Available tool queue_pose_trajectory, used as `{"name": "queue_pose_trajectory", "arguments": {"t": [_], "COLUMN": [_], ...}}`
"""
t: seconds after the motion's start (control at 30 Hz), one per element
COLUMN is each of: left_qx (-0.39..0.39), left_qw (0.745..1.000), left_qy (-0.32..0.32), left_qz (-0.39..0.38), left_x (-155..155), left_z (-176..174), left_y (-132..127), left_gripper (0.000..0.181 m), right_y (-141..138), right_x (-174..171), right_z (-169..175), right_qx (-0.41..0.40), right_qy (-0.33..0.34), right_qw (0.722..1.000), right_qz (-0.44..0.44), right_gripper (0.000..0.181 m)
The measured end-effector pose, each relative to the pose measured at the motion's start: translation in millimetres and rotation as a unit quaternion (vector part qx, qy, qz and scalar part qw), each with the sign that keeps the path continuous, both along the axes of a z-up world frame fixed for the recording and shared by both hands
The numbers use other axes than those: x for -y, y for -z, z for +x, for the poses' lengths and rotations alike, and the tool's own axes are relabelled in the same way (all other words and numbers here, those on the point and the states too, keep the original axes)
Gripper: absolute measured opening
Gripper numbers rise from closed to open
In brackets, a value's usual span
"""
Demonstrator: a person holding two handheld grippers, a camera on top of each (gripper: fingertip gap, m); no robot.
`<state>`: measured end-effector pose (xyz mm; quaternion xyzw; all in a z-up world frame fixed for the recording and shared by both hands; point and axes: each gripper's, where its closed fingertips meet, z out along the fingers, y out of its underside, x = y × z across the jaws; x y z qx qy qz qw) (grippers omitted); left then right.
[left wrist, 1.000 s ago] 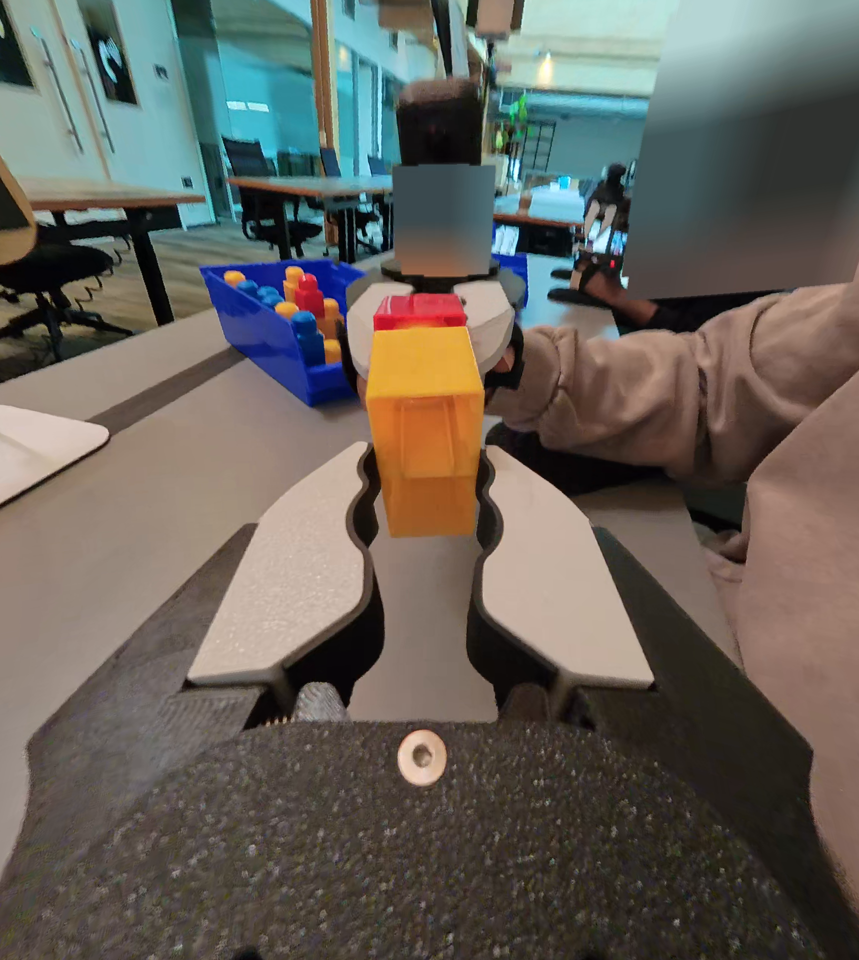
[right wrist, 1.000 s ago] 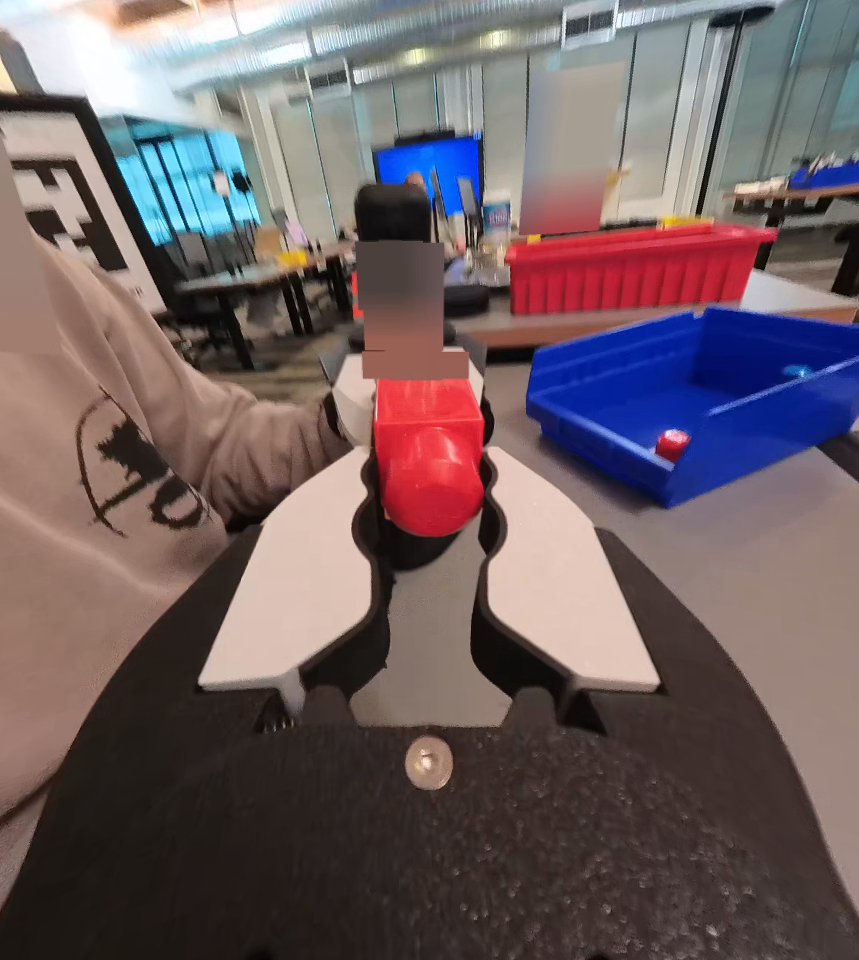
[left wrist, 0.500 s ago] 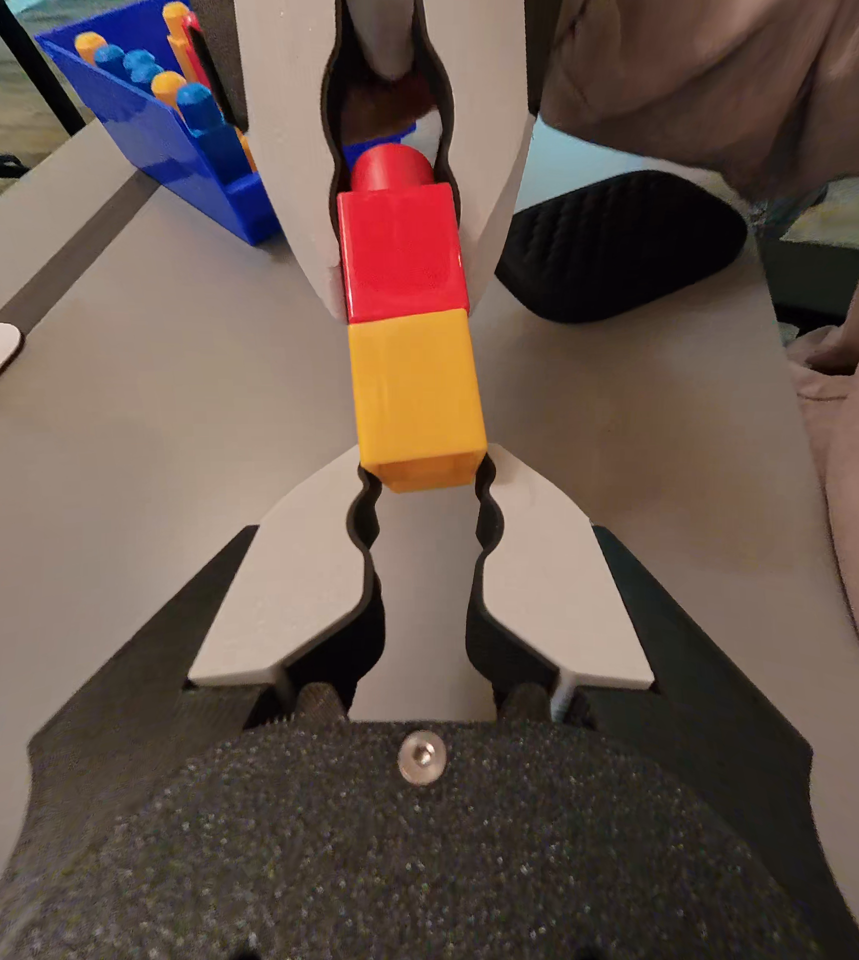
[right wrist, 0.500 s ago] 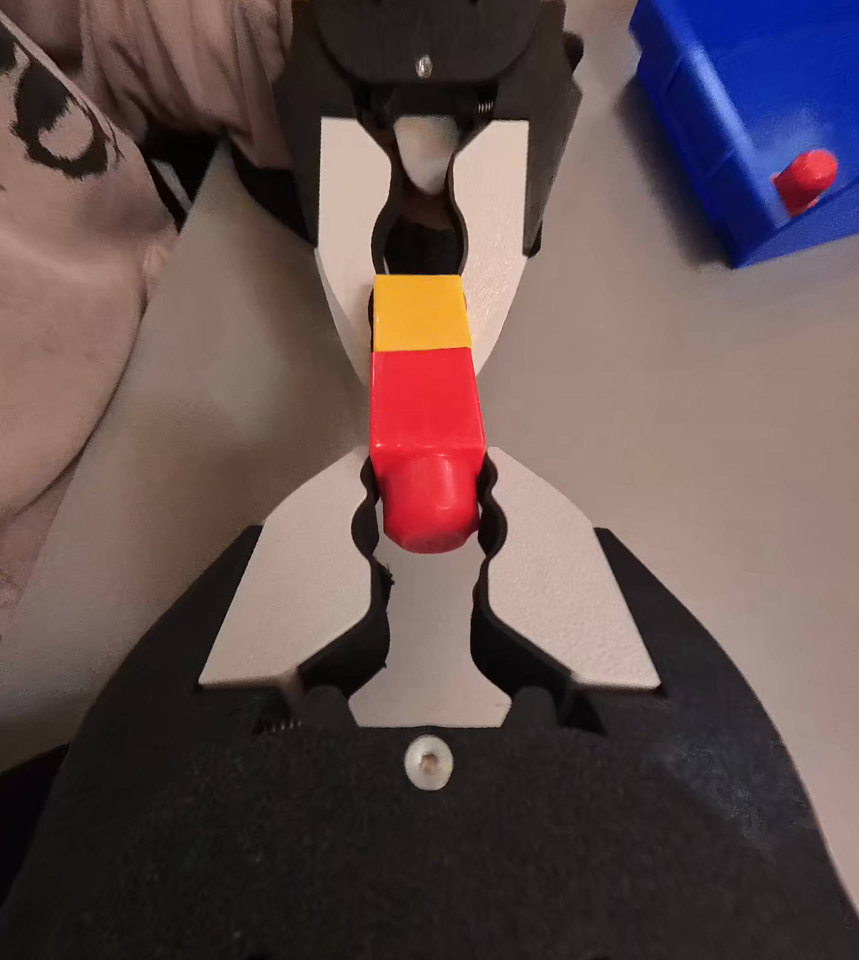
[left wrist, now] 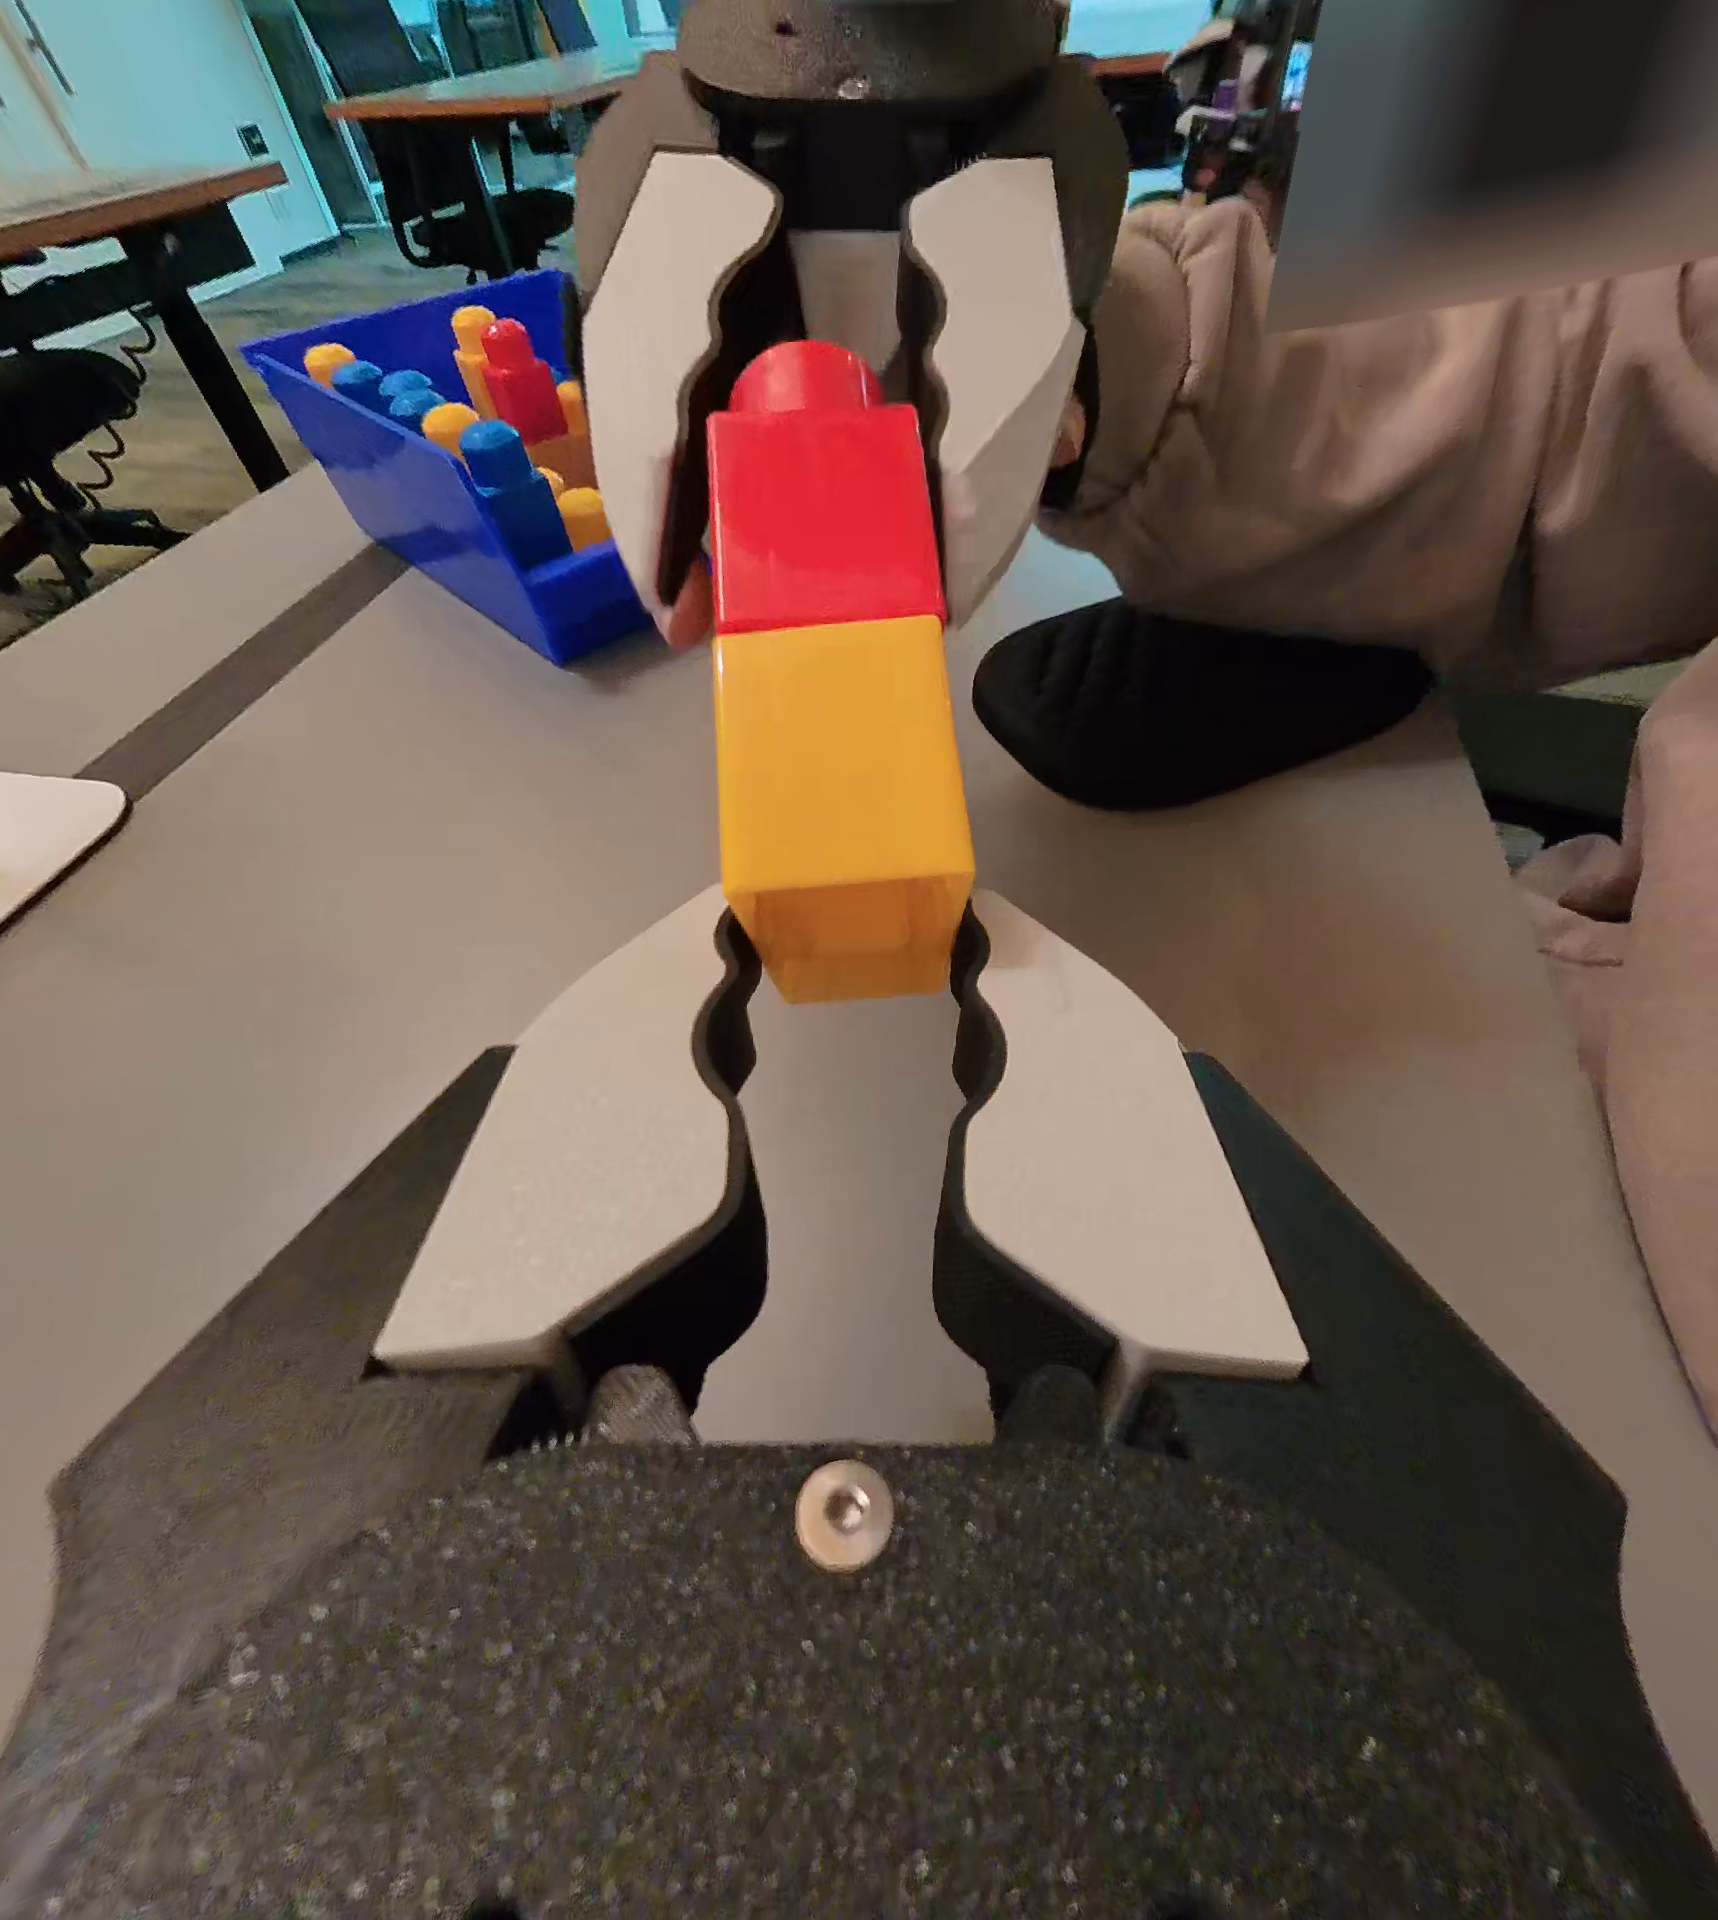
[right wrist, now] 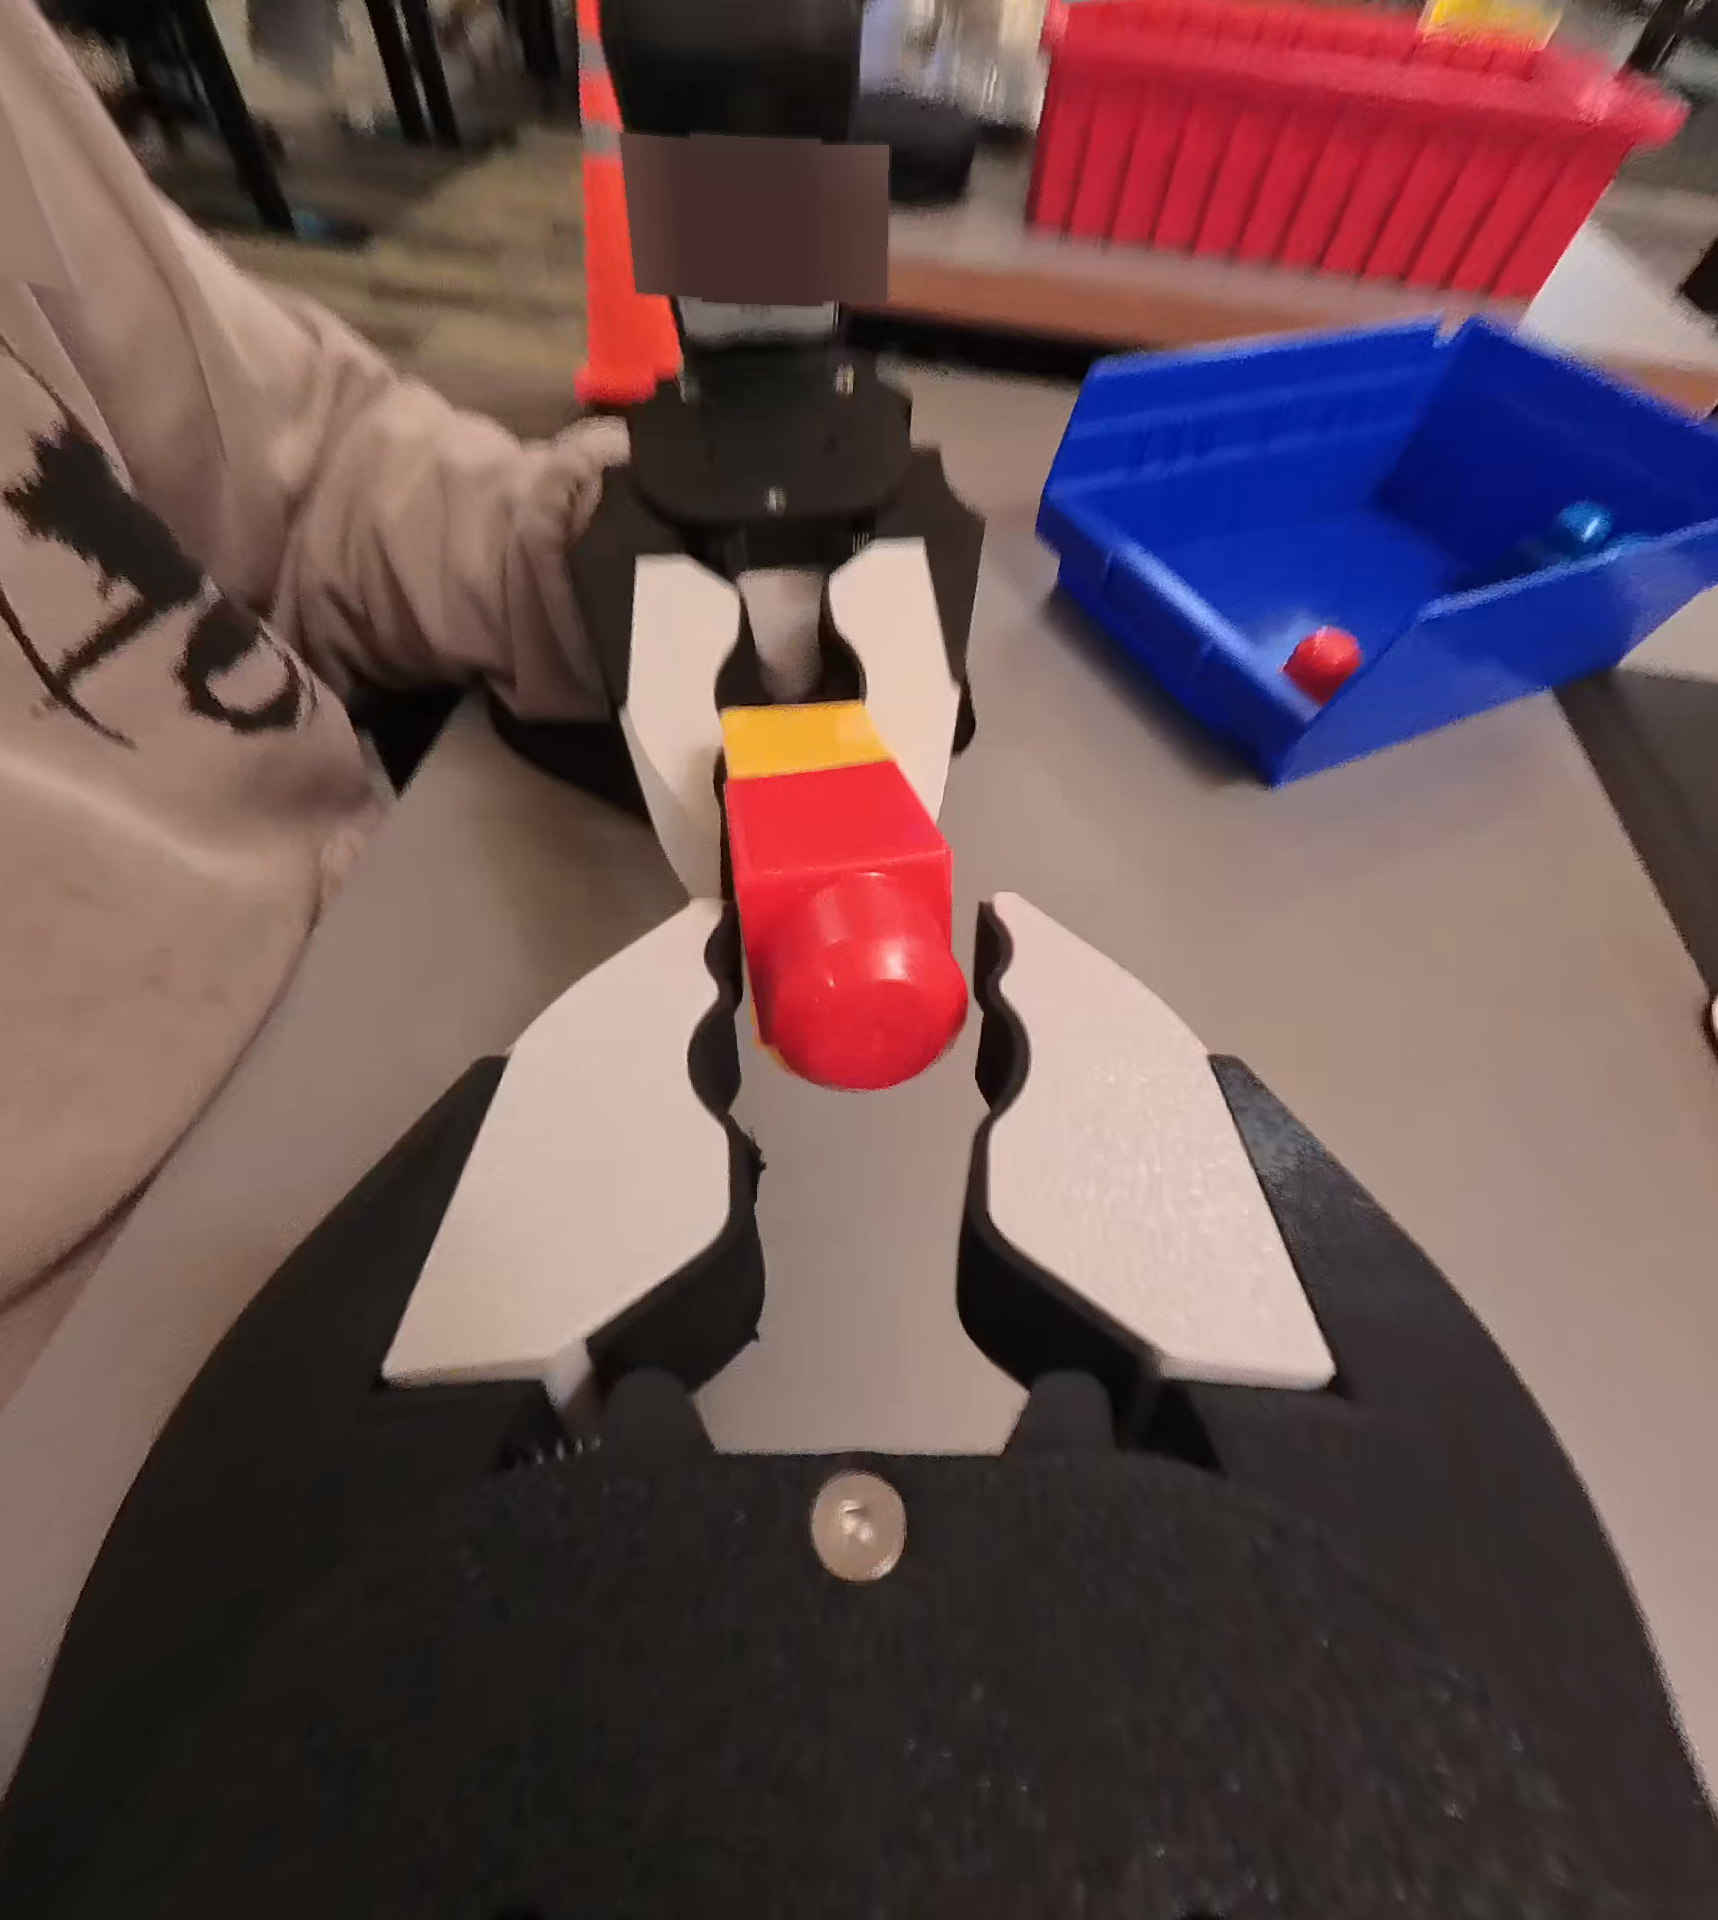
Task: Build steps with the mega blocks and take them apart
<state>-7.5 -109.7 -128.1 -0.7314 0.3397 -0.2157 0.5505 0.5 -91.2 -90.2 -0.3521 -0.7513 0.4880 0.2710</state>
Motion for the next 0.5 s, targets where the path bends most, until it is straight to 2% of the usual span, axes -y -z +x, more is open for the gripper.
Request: {"name": "queue_pose_trajectory", "arguments": {"t": [0.2, 0.33, 0.5], "left_qx": [0.035, 0.05, 0.075], "left_qw": [0.999, 0.998, 0.996], "left_qy": [0.004, 0.015, -0.017], "left_qz": [0.012, 0.018, 0.047], "left_x": [3.0, 5.0, -2.3], "left_z": [1.1, 8.2, 0.6], "left_y": [-9.5, -12.8, -20.7], "left_gripper": [0.036, 0.036, 0.036], "right_y": [-26.4, -33.8, -41.1], "right_x": [-0.8, 1.1, -7.5], "right_z": [10.1, 14.8, 18.9], "right_qx": [-0.081, -0.113, -0.108], "right_qy": [0.008, 0.009, 0.03], "right_qw": [0.991, 0.981, 0.983], "right_qz": [-0.104, -0.158, -0.143], "right_gripper": [0.043, 0.033, 0.032]}}
